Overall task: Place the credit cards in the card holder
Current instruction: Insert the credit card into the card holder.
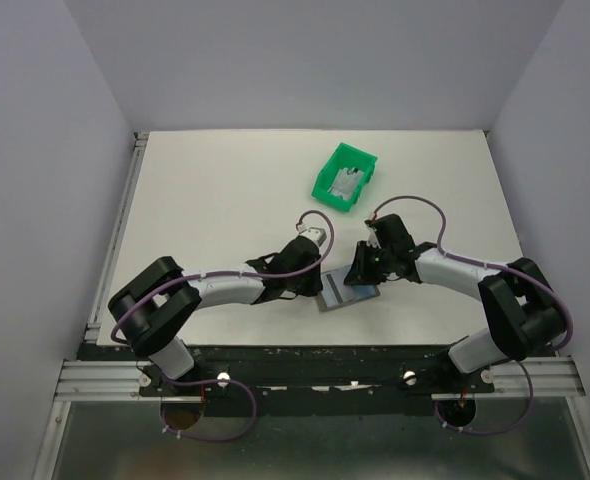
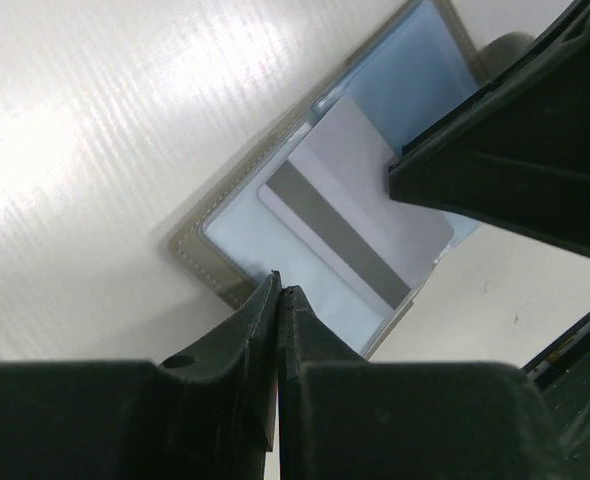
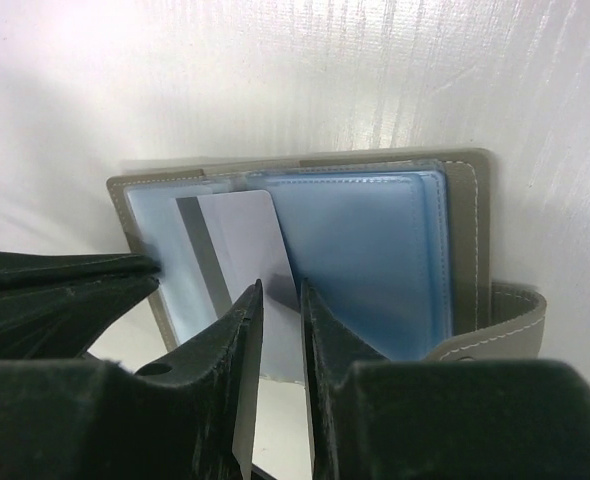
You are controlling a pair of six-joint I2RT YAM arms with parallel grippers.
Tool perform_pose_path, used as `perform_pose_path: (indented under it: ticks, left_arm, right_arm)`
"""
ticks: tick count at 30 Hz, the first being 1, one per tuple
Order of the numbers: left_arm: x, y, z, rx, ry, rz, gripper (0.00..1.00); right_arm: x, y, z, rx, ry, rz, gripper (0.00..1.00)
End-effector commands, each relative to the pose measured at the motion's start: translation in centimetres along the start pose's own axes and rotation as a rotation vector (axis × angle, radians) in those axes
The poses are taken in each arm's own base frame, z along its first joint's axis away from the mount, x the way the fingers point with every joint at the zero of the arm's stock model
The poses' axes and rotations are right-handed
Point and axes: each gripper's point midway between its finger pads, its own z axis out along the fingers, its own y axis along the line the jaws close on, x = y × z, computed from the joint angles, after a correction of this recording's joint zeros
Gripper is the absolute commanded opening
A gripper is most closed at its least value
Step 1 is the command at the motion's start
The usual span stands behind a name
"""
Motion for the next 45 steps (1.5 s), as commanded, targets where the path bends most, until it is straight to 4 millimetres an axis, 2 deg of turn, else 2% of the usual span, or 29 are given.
perform_pose_path:
  ticks: [1,9,16,40,45]
  left_arm:
    - [1.6,1.7,-1.0,-0.065,0.024,-0.014,0.18]
    - [2.3,2.2,-1.7,-0.072,0.03,-0.024,0.18]
    - [3.0,2.1,-1.1,-0.056,0.061,-0.025,0.18]
    - [3.1,1.8,0.2,-0.052,0.079,-0.018,0.18]
    - [3.3,1.9,0.2,-0.056,0.083,-0.016,0.18]
  right_arm:
    - [1.4,-0.6,0.5,0.0,0.036,0.0,0.29]
    - [1.6,-0.7,0.5,0.001,0.042,0.0,0.29]
    - [1.8,-0.3,0.6,-0.02,0.054,0.002,0.27]
    - [3.1,4.0,1.8,-0.216,0.141,0.011,0.23]
    - [2.5,5.3,1.9,-0.293,0.118,-0.016,0.23]
